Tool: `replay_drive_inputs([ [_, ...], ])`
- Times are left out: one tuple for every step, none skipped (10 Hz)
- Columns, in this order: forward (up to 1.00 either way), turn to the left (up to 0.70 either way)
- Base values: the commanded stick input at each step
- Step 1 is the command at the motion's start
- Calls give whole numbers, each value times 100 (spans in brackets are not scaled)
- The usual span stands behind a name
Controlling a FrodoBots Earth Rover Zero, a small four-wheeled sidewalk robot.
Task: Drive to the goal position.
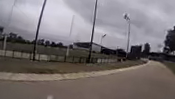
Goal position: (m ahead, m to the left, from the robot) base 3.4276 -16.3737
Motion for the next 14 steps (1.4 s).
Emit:
replay_drive_inputs([
  [0, 99],
  [0, 99],
  [0, 99],
  [0, 99],
  [0, 99],
  [0, 99],
  [0, 99],
  [0, 99],
  [0, 99],
  [0, 99],
  [0, 99],
  [0, 99],
  [0, 99],
  [0, 99],
])
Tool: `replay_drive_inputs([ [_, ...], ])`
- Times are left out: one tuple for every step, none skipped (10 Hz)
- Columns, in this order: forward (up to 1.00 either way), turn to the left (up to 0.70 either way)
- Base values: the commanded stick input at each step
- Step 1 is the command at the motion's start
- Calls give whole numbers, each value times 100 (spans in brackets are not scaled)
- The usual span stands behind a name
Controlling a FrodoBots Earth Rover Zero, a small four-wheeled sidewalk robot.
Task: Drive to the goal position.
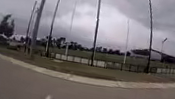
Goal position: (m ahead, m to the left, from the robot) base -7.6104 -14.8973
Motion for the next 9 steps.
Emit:
replay_drive_inputs([
  [0, 99],
  [0, 99],
  [0, 99],
  [0, 100],
  [0, 100],
  [0, 100],
  [0, 100],
  [0, 100],
  [0, 100],
])
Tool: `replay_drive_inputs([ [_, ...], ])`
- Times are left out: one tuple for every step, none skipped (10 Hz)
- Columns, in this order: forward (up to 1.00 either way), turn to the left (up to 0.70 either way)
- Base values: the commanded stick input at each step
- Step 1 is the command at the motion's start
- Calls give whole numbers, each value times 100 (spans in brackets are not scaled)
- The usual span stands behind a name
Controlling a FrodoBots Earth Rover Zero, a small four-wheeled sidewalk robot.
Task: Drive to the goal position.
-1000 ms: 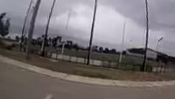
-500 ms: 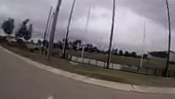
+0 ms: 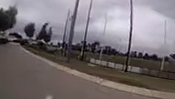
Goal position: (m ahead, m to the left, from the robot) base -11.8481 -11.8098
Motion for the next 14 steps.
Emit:
replay_drive_inputs([
  [0, 99],
  [0, 99],
  [0, 99],
  [0, 99],
  [0, 99],
  [0, 99],
  [0, 59],
  [0, 0],
  [0, 0],
  [0, 0],
  [0, -18],
  [0, -58],
  [0, -97],
  [0, -97],
])
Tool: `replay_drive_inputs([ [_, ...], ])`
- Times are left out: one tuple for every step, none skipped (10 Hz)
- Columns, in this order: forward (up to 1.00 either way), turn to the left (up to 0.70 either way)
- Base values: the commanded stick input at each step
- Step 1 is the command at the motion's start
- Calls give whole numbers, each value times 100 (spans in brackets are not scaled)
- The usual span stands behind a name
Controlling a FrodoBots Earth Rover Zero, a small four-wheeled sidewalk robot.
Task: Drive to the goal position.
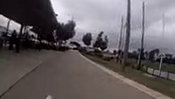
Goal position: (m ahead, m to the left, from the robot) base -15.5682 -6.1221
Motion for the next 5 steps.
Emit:
replay_drive_inputs([
  [0, -96],
  [0, -96],
  [0, -96],
  [0, -96],
  [0, -96],
])
